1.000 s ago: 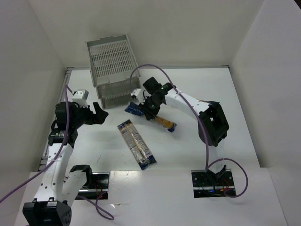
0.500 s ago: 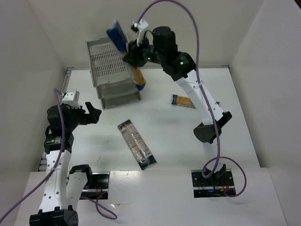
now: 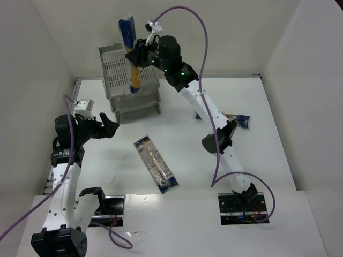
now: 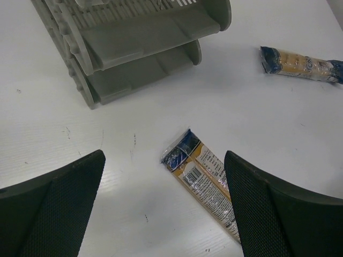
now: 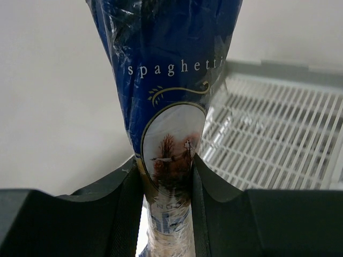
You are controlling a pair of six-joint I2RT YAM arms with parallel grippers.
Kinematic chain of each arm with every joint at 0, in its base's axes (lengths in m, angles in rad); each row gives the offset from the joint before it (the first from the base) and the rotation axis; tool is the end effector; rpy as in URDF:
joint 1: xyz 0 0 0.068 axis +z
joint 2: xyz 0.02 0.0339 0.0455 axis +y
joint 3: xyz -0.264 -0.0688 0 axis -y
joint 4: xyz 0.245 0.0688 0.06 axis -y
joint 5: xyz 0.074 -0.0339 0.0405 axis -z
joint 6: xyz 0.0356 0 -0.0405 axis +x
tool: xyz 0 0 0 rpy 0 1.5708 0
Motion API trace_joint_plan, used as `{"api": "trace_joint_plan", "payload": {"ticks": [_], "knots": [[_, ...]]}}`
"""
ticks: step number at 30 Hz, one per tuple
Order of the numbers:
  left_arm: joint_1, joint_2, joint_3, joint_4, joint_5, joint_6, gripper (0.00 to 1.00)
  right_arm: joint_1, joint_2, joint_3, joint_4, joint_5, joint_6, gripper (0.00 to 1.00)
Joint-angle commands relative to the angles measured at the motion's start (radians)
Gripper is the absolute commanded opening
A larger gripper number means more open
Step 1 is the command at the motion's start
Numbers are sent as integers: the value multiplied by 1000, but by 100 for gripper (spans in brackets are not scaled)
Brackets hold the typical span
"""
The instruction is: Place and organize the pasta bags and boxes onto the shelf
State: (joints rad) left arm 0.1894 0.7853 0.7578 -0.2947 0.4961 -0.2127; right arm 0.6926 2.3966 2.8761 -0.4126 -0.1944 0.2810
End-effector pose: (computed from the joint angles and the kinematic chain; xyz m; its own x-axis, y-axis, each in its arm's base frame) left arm 0.1797 0.0172 0.3201 -0.3626 -0.2585 -0.8953 0.2059 0.9148 -0.3476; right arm 0.3900 0.3325 0.4660 -0.1655 0.2163 -0.9622 -0.7587 0.5954 0.2643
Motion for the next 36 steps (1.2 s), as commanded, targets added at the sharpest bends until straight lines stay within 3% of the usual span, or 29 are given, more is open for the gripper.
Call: {"api": "trace_joint_plan", "payload": {"ticks": [1, 5, 15, 20, 26, 28, 29, 30, 31, 36], "knots": [[7, 17, 38, 43, 32, 9, 99, 10, -24, 55, 274, 58, 75, 0], [7, 37, 48, 54, 22, 9, 99, 10, 13, 54, 350, 58, 96, 0], [7, 57, 48, 54, -7, 19, 99, -2, 76, 9, 359, 101, 129, 0], [7, 57, 37, 54, -7, 10, 99, -2, 101, -17, 420, 118, 162, 7], [7, 68, 26, 54, -7, 10, 99, -11, 133, -75, 463, 179, 169, 27], [7, 68, 26, 54, -7, 10, 99, -11, 183, 47, 431, 179, 168, 39], [7, 77, 26, 54, -7, 10, 99, -11, 240, 90, 399, 179, 168, 49], [7, 77, 26, 54, -7, 10, 99, -11, 252, 115, 399, 179, 155, 65], [7, 77, 17, 54, -7, 10, 99, -11, 253, 92, 412, 168, 155, 71], [7, 77, 17, 54, -7, 1, 99, -11, 236, 61, 426, 159, 126, 82]]}}
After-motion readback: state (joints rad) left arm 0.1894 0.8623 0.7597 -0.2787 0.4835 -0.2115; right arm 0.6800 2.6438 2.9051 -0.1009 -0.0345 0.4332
